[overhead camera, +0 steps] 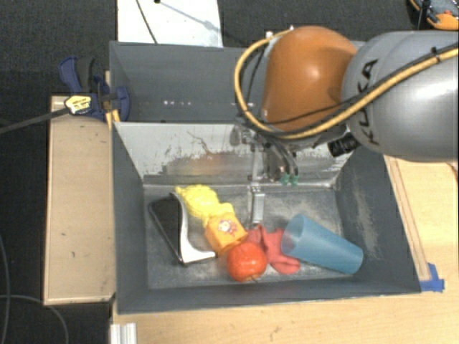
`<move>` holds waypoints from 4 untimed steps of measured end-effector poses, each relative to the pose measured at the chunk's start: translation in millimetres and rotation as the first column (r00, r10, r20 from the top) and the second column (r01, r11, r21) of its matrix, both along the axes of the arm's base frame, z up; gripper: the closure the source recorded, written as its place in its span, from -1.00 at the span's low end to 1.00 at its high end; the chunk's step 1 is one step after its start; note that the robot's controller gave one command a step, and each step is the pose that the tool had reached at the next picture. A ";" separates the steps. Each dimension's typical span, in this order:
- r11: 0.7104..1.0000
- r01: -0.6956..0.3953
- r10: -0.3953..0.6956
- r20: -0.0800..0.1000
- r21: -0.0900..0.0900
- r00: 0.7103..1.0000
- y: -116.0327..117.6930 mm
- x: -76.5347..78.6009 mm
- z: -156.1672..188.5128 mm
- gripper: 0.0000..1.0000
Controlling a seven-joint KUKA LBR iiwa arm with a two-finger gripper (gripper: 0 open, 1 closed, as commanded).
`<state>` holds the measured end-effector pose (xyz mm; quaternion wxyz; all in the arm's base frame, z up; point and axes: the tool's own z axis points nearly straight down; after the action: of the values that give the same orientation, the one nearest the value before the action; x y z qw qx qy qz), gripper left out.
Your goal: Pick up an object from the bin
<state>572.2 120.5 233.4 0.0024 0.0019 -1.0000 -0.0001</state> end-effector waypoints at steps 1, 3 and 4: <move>1.000 0.004 -0.004 0.008 0.001 1.000 -0.9 1.4 5.1 -1.00; 0.881 -0.472 0.472 0.007 0.000 0.881 -16.8 -62.2 -71.9 -1.00; 0.881 -0.473 0.473 0.010 0.000 0.881 -7.4 -46.4 -88.0 -1.00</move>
Offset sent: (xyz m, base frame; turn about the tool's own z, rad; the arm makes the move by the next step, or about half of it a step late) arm -0.0553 0.0078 -0.1634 -0.2804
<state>525.8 113.1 145.4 -0.0026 0.2459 -0.9693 -0.0006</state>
